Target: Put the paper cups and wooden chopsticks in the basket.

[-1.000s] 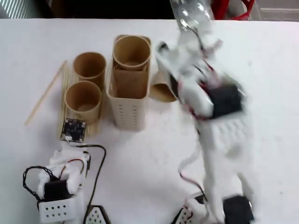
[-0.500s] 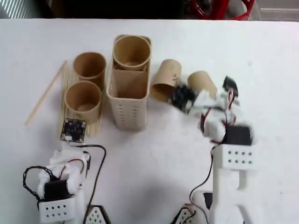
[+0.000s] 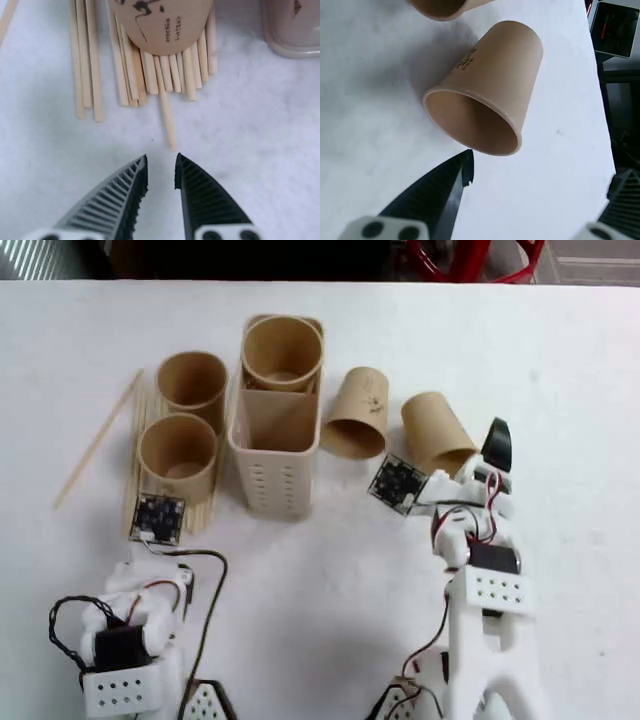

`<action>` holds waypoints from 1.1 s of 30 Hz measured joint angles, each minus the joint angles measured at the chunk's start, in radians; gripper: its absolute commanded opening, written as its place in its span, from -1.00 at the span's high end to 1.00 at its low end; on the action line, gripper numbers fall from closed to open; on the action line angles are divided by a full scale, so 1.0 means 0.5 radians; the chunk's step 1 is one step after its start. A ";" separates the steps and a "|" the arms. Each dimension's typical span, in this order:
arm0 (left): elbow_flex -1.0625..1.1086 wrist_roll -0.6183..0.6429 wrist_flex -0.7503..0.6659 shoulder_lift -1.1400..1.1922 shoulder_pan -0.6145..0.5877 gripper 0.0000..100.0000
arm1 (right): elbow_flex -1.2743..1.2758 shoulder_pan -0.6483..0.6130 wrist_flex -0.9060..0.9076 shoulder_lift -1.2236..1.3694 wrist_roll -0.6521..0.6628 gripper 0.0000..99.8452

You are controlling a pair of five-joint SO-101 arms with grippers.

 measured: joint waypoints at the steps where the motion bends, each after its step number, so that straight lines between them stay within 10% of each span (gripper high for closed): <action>1: 0.000 0.000 0.000 0.000 0.000 0.78 | 0.000 -0.003 -0.061 0.058 0.000 0.18; 12: 0.000 0.000 0.000 0.000 0.000 0.78 | -0.347 0.000 -0.365 0.718 -0.221 0.19; 27: 0.000 0.000 0.000 0.000 0.000 0.78 | -0.804 0.000 -0.377 1.283 -0.592 0.98; 33: 0.000 0.000 0.000 0.000 0.000 0.78 | -0.841 0.031 -0.212 1.212 -0.792 0.96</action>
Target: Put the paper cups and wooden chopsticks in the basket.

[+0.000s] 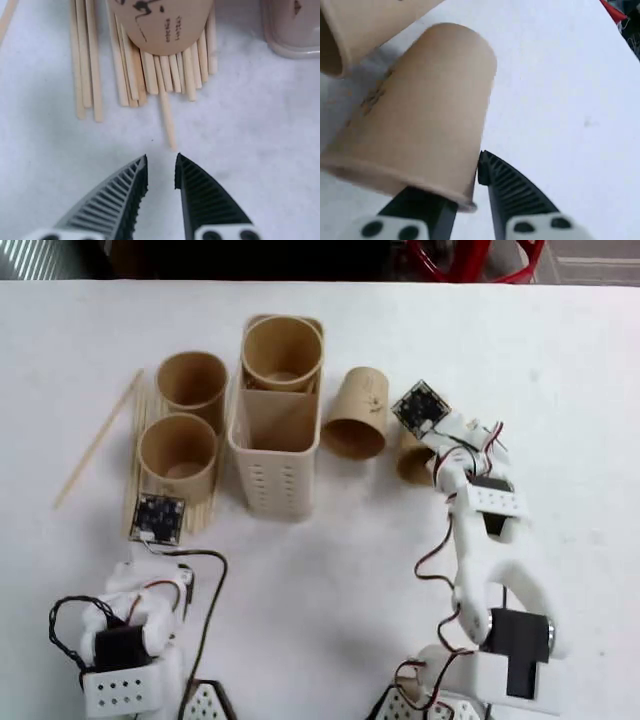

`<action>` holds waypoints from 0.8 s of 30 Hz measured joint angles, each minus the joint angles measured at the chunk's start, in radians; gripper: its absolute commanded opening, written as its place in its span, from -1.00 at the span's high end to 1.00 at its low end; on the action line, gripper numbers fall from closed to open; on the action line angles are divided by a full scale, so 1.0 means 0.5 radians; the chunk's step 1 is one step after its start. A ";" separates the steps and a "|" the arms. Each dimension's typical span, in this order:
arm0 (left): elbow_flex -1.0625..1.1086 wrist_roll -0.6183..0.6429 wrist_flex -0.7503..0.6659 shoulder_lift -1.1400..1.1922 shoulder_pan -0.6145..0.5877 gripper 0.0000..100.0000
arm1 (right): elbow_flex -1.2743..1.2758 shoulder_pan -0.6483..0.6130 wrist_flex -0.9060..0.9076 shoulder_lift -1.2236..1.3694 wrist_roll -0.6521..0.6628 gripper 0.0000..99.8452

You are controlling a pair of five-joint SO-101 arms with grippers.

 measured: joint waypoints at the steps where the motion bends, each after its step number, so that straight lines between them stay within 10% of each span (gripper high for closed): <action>1: 0.000 0.000 0.000 0.000 0.000 0.78 | -0.037 0.015 0.092 -0.052 -0.086 0.97; 13: 0.000 0.000 0.000 0.000 0.000 0.78 | -0.586 0.015 1.559 -0.807 -0.411 0.97; 24: 0.000 0.000 0.000 0.000 0.000 0.78 | -1.120 -0.298 1.896 -1.206 -0.669 0.97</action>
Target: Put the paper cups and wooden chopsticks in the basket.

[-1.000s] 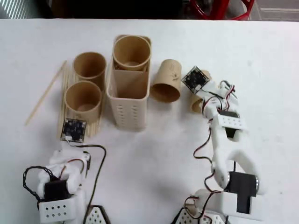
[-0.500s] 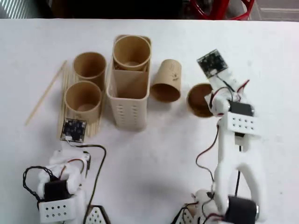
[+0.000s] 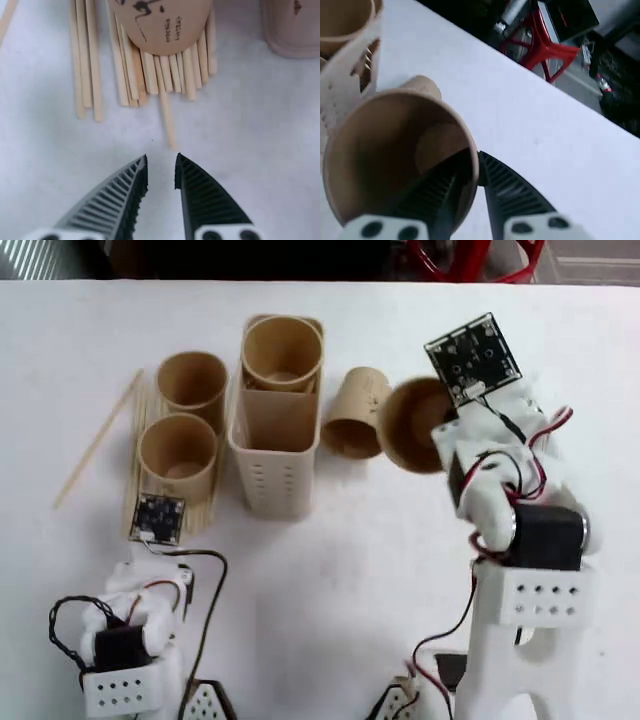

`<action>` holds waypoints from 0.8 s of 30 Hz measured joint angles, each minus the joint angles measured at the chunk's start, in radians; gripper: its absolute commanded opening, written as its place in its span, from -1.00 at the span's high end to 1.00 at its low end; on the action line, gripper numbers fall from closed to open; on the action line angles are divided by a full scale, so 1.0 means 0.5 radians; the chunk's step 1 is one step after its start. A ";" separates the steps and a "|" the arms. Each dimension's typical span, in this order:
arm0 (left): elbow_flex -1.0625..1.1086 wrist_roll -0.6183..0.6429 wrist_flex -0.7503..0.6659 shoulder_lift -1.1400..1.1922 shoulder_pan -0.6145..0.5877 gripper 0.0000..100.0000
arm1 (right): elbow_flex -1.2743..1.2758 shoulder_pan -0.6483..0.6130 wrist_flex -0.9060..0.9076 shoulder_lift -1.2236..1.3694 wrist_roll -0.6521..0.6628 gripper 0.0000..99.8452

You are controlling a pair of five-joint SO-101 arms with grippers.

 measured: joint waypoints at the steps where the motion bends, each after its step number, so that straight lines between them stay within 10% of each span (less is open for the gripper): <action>1: 0.000 0.000 0.000 0.000 0.000 0.78 | -0.040 -0.052 0.000 0.000 -0.043 0.97; 24: 0.000 0.000 0.000 0.000 0.000 0.78 | -0.261 -0.835 -1.157 0.829 -0.430 0.97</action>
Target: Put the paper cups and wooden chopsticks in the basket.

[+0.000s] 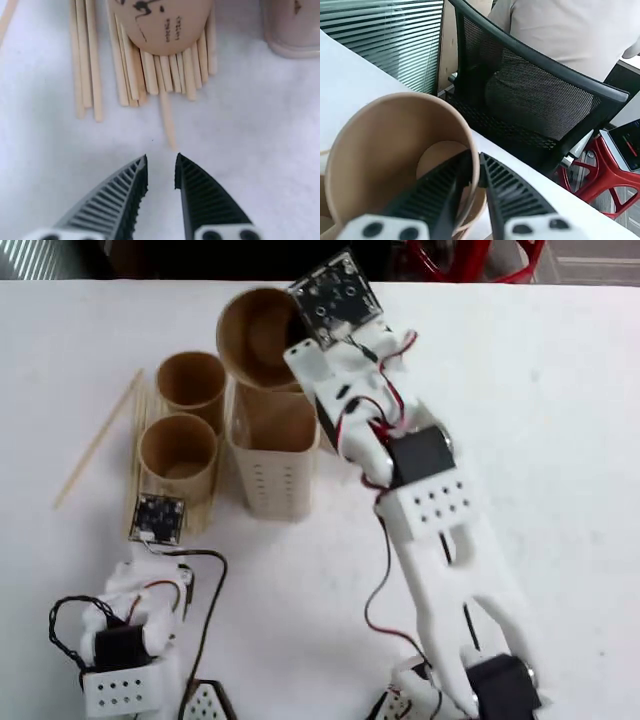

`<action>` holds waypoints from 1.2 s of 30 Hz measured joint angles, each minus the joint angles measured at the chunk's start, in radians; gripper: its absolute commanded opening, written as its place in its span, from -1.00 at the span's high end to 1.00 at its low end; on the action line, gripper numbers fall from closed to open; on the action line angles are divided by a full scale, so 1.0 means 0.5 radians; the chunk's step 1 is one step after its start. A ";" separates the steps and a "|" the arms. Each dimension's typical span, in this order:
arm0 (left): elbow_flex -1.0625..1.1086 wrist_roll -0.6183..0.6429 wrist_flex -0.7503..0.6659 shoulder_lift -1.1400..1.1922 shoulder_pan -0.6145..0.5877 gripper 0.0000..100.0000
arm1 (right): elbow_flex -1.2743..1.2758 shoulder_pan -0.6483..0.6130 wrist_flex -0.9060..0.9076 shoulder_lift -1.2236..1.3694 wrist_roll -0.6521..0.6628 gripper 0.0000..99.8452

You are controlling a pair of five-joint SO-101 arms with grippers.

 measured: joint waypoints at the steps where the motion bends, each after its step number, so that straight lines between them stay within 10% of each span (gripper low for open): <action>1: 0.000 0.000 0.000 0.000 0.000 0.78 | -0.015 0.003 -0.015 0.046 0.000 0.97; 13: 0.000 0.000 0.000 0.000 0.000 0.78 | -0.199 0.009 0.138 0.292 0.000 0.58; 28: 0.000 0.000 0.000 0.000 0.000 0.78 | -0.755 0.055 0.905 0.218 0.015 0.56; 36: 0.000 0.000 0.000 0.000 0.000 0.78 | -0.522 0.199 1.522 -0.381 0.773 0.56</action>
